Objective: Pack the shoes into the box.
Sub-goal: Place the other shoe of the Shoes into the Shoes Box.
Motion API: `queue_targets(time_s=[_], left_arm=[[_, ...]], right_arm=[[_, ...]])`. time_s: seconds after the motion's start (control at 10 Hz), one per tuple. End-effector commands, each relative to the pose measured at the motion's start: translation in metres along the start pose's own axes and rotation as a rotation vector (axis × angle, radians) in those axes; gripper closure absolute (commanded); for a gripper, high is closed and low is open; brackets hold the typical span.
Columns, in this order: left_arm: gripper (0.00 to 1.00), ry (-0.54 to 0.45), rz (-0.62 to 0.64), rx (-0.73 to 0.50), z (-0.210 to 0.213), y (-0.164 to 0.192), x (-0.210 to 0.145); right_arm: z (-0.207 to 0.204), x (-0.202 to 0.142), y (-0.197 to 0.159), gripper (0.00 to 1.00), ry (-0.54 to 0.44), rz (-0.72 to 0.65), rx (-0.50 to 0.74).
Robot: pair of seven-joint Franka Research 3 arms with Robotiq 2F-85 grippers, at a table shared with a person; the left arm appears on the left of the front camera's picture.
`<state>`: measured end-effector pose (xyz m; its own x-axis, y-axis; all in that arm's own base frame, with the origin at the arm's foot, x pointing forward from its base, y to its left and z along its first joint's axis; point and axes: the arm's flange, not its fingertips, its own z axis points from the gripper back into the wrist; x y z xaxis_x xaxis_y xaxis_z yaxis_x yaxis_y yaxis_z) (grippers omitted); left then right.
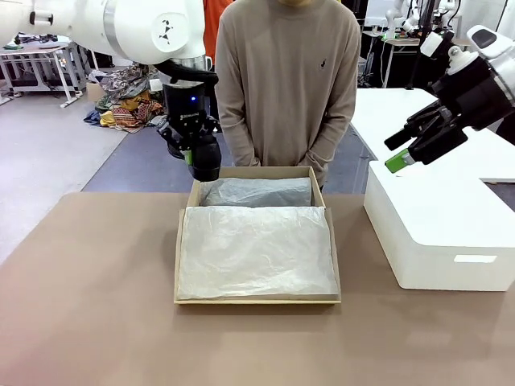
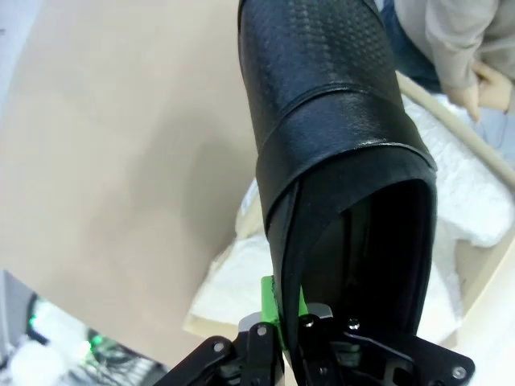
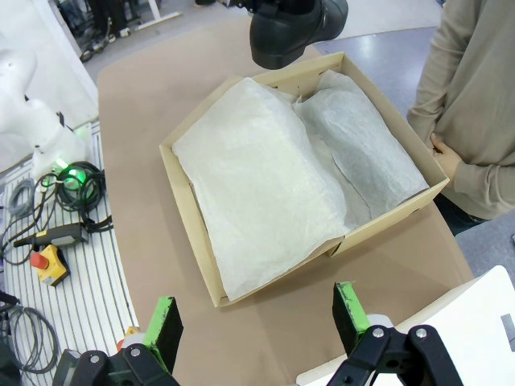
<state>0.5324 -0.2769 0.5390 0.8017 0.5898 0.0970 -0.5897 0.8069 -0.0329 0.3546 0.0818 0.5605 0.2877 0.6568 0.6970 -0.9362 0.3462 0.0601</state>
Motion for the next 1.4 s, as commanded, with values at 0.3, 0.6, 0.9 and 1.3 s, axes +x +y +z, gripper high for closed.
queue_targets(time_s=[0.3,0.6,0.9,1.3], left_arm=[[1.00,-0.061,0.321,-0.073,0.011,-0.061,-0.053],[1.00,-0.066,0.400,-0.130,0.006,-0.091,-0.085],[1.00,-0.018,0.365,-0.122,-0.002,-0.093,-0.093],[1.00,-0.018,0.365,-0.122,-0.002,-0.093,-0.093]], right_arm=[[-0.002,0.001,-0.002,0.00,-0.036,0.020,0.012],[-0.002,0.001,-0.002,0.00,-0.036,0.020,0.012],[-0.002,0.001,-0.002,0.00,-0.036,0.020,0.012],[-0.002,0.001,-0.002,0.00,-0.036,0.020,0.012]])
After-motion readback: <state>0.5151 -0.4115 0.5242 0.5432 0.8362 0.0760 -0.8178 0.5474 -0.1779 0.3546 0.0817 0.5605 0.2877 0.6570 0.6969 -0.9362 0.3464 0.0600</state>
